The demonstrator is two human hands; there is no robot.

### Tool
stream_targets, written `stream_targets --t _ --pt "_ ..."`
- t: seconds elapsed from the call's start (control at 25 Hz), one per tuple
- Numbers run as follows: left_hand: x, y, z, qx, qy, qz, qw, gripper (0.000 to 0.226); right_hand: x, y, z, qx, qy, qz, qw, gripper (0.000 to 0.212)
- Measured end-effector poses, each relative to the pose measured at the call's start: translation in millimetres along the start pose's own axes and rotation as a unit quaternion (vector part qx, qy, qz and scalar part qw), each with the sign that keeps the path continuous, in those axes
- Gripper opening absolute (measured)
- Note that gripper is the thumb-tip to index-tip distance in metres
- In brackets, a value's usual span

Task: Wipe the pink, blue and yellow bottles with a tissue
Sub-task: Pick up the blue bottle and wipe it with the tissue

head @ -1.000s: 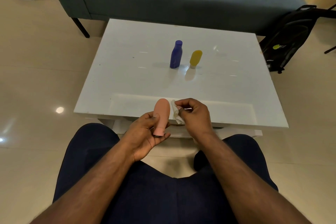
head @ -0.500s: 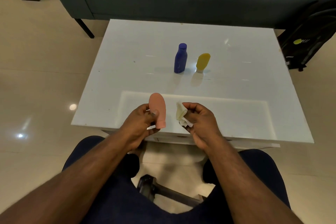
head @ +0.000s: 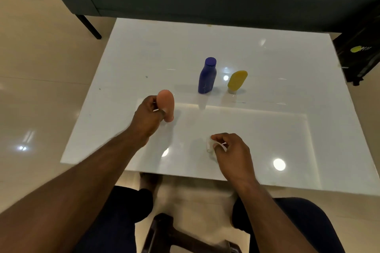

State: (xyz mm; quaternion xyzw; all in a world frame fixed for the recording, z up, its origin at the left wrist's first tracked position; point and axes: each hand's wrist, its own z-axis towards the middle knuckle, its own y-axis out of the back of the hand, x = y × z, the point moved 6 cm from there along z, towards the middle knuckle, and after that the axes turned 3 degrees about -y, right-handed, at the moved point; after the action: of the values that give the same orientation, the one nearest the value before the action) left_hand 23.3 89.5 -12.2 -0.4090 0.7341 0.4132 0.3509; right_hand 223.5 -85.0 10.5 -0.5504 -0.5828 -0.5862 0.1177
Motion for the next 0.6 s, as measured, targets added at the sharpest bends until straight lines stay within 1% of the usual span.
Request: stream_targets --t 0.12,0.28,0.4,0.6 --pt "-21 -4 33 -0.009 -0.034 0.007 0.999 0.039 -3 -7 4 0.009 0.000 0.003 1.000 0.037" --pt "-37 -13 66 -0.002 -0.085 0.039 0.996 0.035 -9 -10 9 0.008 0.012 0.005 1.000 0.032" --pt "-43 -19 78 0.004 -0.093 0.043 0.995 0.030 -16 -12 13 0.006 0.008 -0.009 1.000 0.024" --pt "-42 -23 90 0.019 -0.101 0.038 0.994 0.032 -16 -13 14 0.006 0.012 0.002 1.000 0.030"
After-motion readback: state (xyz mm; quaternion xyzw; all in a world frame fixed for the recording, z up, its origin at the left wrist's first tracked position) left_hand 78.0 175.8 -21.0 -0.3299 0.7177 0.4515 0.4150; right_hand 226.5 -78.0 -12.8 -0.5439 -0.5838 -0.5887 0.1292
